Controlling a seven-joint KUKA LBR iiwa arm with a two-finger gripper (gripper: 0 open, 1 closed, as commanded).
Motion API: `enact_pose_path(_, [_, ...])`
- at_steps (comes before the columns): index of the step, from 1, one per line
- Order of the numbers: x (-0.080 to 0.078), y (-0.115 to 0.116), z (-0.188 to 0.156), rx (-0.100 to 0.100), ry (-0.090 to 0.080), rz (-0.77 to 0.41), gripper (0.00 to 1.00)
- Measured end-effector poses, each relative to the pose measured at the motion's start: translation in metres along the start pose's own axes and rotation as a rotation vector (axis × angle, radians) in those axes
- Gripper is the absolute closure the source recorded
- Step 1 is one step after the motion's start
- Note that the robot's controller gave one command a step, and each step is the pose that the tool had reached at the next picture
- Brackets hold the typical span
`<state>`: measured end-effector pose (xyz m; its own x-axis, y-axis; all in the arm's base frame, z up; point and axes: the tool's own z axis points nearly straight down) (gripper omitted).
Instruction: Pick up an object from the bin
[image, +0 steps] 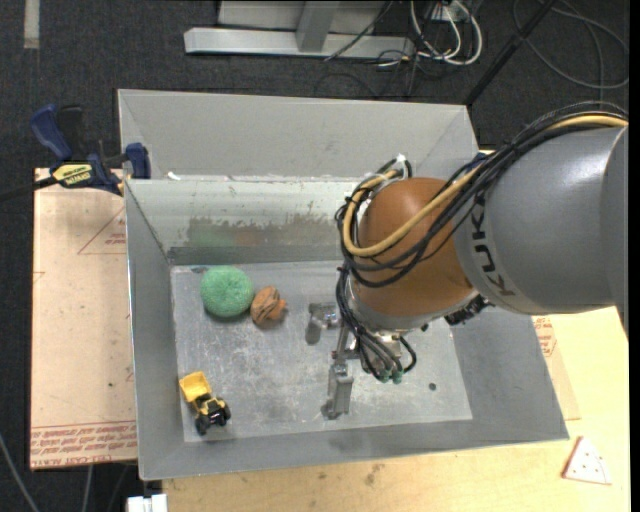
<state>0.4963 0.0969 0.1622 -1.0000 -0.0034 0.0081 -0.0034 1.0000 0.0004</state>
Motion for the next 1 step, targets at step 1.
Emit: enact_pose_path(1, [-0.0016,-0.0004,-0.0044,-0.001,-0.008,0.003,0.0])
